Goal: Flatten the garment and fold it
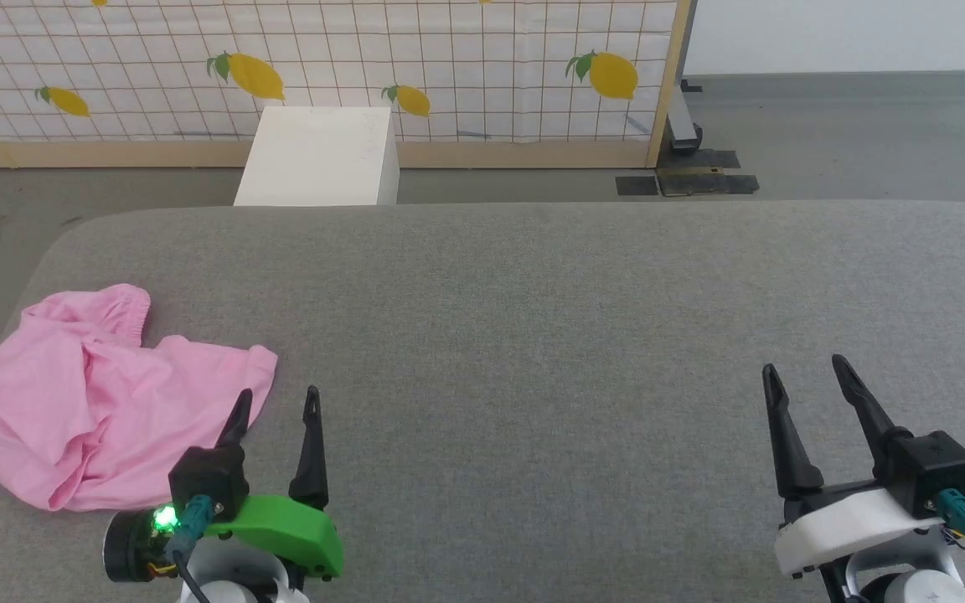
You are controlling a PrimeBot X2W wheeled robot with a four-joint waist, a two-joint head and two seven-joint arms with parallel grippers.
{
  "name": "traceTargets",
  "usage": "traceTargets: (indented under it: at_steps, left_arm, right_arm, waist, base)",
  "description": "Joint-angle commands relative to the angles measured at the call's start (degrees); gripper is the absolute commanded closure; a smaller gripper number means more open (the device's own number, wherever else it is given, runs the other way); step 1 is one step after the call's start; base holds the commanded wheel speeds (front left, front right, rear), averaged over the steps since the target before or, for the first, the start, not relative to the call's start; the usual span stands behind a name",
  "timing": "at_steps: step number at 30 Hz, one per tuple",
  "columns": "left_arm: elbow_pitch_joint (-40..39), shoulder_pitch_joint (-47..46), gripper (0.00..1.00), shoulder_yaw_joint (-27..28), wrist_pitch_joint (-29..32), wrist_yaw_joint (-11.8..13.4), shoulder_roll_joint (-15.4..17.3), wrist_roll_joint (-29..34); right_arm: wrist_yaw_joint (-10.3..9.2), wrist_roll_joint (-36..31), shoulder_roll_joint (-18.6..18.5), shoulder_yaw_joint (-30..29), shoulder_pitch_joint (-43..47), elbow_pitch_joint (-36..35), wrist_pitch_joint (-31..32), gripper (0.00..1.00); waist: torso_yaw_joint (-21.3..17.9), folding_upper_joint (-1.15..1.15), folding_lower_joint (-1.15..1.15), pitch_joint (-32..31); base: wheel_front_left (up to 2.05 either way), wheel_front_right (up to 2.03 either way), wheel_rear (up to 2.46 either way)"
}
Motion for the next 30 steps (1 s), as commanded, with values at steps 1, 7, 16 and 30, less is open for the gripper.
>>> traceTargets:
  at_steps: [1,7,16,30]
  left_arm:
    - [0.31,-0.79,0.0,-0.07,-0.61,0.14,0.01,-0.66]
    - [0.93,-1.05,0.0,-0.14,-1.31,0.2,0.01,-0.82]
    - [1.85,-1.29,0.0,-0.4,-2.36,0.1,-0.01,-1.25]
    - [3.48,-2.92,0.0,-1.6,-4.0,0.15,0.07,-1.86]
  right_arm:
    - [-0.06,0.01,0.1,-0.19,-0.02,0.18,-0.63,0.0]
    - [-0.06,-0.04,0.11,-0.35,-0.07,0.53,-1.33,0.0]
    - [-0.07,-0.12,0.12,-0.43,-0.03,0.94,-2.38,0.0]
    - [-0.08,-0.51,0.14,-1.77,1.02,0.79,-4.03,0.0]
  waist:
    - [-0.01,0.0,0.0,0.0]
    - [0.02,0.0,0.0,-0.07]
    - [0.13,0.0,0.0,-0.31]
    - [11.01,0.0,0.0,-0.16]
  base:
    - [0.0,0.0,0.0]
    - [0.0,0.0,0.0]
    - [0.0,0.0,0.0]
    - [0.0,0.0,0.0]
